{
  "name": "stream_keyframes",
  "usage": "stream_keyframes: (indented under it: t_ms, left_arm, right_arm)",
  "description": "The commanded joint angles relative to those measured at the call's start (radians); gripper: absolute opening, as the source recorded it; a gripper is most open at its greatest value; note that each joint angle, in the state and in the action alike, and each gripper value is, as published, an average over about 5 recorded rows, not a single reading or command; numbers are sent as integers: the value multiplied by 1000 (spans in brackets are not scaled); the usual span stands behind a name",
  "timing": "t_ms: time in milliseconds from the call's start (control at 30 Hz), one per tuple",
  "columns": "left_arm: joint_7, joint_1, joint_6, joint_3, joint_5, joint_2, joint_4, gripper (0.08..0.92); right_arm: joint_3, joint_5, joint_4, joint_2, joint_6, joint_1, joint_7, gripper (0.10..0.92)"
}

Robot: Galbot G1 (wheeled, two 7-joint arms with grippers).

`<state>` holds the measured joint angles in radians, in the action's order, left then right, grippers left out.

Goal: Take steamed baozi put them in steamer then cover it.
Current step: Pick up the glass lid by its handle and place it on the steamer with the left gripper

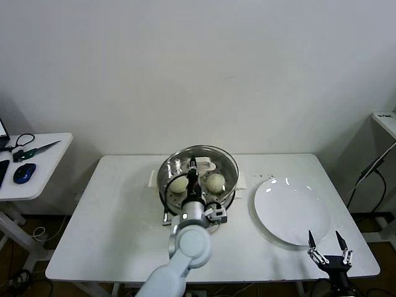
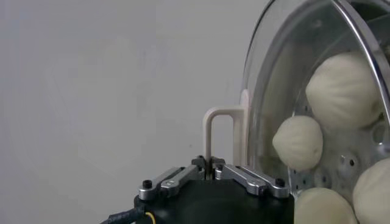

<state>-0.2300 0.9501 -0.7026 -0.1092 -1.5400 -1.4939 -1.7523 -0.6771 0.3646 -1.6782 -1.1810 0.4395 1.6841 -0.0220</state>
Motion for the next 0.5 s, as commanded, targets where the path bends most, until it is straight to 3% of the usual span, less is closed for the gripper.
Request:
stream_keyframes:
  t_ms: [33,500]
  left_arm:
    - [3,-9,-6,-22,-26,-25,25,140]
    - [-5,7,8,3,-77,-15,46,140]
  right_arm:
    - [-4,1,-4,-1,2,1,-2,823]
    - [-4,-5,-10,-11,5,2,-1,823]
